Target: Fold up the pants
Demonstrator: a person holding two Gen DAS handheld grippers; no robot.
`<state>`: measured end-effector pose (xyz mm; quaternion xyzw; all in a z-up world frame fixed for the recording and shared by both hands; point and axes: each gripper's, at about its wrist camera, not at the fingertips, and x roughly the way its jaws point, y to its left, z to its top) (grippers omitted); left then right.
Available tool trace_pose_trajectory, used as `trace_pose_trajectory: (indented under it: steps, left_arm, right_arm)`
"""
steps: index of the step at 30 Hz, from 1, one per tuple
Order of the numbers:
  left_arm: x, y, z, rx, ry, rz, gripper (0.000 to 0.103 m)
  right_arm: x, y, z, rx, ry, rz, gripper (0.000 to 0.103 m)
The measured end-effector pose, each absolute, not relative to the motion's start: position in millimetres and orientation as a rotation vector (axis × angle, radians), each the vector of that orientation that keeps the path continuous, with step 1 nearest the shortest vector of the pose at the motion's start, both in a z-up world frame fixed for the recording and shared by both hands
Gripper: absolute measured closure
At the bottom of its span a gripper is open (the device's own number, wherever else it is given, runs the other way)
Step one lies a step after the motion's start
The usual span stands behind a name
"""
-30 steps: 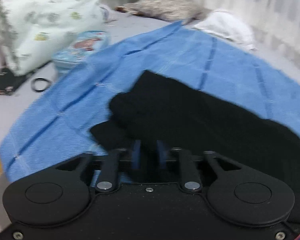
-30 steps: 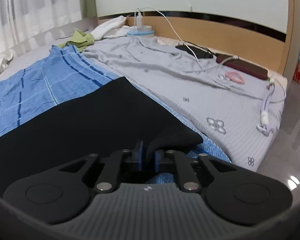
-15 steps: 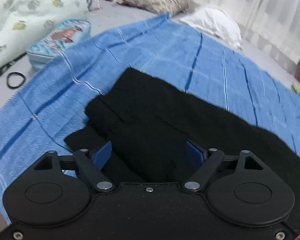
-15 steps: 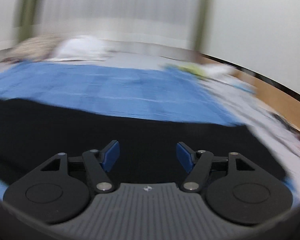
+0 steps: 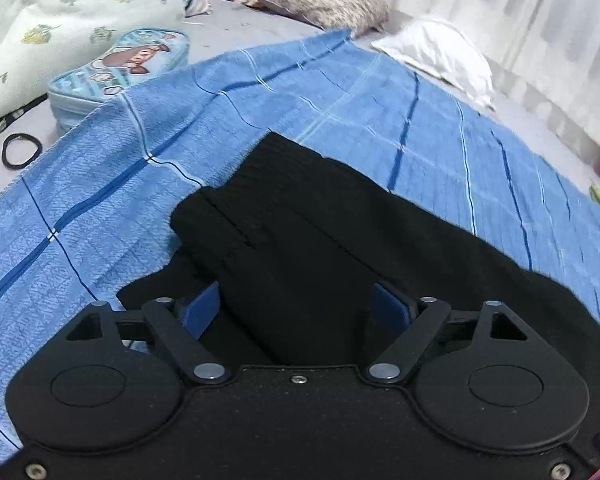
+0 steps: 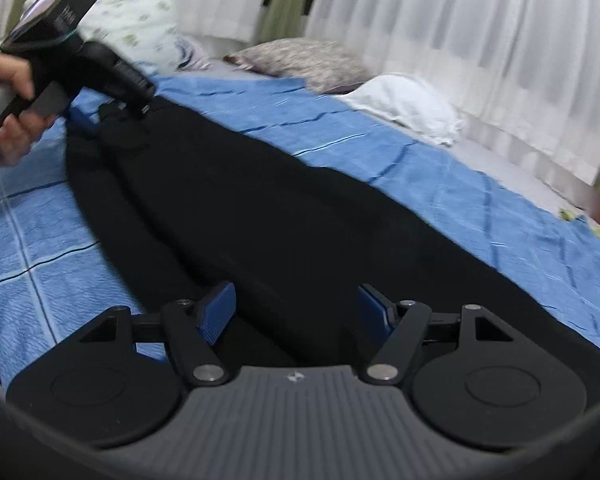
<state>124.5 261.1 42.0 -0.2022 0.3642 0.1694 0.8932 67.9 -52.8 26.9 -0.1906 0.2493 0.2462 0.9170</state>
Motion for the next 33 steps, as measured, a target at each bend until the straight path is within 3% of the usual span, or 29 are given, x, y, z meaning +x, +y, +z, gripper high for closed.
trace_pose_trajectory:
  steps: [5,6,8,9,10,14,16,18,21,22,23,24,26,33]
  left_arm:
    - [121,273,37,-0.463,0.707,0.365,0.021]
    - [121,274,37,-0.46,0.7,0.374,0.026]
    - [119,275,38,-0.453,0.68,0.442,0.054]
    - [117,275,40,-0.441,0.669,0.466,0.078]
    - [115,275,42,-0.424,0.659,0.471,0.081]
    - [106,285,48,-0.48,0.615,0.421,0.078]
    - [108,290,47,-0.506,0.624,0.389,0.057]
    - [115,296,41,-0.548,0.647,0.374,0.045]
    - [126,299,31,-0.583,0.637,0.392,0.042]
    - [129,298,31,-0.578,0.625,0.407,0.047]
    - [129,295,31,-0.568,0.612,0.438,0.055]
    - [130,292,33,-0.544,0.602,0.479,0.084]
    - [130,289,38,-0.502,0.602,0.492,0.087]
    - [88,281,68,-0.424,0.518,0.488,0.089]
  right_arm:
    - [66,-35,15,-0.452,0.523,0.521,0.023]
    - [68,-34,15,-0.449,0.523,0.514,0.023]
    - [73,-30,16,-0.432,0.537,0.5,0.023]
    - [76,-29,16,-0.42,0.543,0.495,0.023]
    - [78,-27,15,-0.412,0.548,0.489,0.023]
    - [85,-24,12,-0.391,0.564,0.47,0.023]
    - [88,-23,12,-0.379,0.57,0.464,0.023]
    - [90,-22,12,-0.371,0.575,0.461,0.023]
    - [93,-19,13,-0.368,0.582,0.459,0.023]
    - [94,-19,12,-0.368,0.586,0.464,0.027]
    - [95,-19,12,-0.364,0.594,0.481,0.046]
    - [95,-19,13,-0.349,0.598,0.503,0.07]
    - [93,-18,16,-0.341,0.595,0.499,0.088]
    - [69,-24,33,-0.302,0.547,0.53,0.094]
